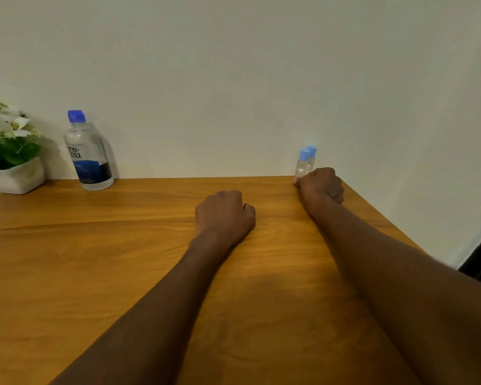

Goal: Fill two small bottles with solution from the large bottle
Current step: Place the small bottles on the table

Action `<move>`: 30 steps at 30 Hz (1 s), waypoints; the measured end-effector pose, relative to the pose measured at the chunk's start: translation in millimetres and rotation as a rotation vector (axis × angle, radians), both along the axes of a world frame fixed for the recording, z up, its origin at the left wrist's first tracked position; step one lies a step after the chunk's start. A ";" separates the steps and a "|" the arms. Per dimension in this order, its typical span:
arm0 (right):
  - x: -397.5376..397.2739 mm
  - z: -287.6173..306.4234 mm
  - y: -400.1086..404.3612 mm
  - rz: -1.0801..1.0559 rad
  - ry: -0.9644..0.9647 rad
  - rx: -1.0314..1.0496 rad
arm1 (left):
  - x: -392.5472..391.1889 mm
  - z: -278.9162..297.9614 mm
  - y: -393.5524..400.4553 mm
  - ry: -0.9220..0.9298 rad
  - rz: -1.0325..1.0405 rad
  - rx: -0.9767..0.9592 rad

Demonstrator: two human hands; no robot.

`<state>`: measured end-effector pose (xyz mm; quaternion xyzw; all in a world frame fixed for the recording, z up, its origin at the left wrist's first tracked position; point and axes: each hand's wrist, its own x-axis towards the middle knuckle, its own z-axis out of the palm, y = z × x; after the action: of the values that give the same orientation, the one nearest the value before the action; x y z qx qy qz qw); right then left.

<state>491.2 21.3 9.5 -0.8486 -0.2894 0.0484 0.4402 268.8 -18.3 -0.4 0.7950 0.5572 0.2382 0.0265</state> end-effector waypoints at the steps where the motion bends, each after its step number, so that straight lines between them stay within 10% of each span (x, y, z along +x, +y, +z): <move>1: 0.6 0.2 1.5 -0.003 0.003 -0.003 | -0.1 -0.3 0.1 -0.005 -0.001 0.002; 30: 1.3 1.8 8.2 -0.014 -0.076 -0.056 | -1.2 0.9 -1.9 -0.041 -0.006 0.028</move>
<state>492.5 29.5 11.3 -0.8638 -0.2987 0.0212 0.4052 267.6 -20.2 0.4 0.7921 0.5505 0.2623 0.0275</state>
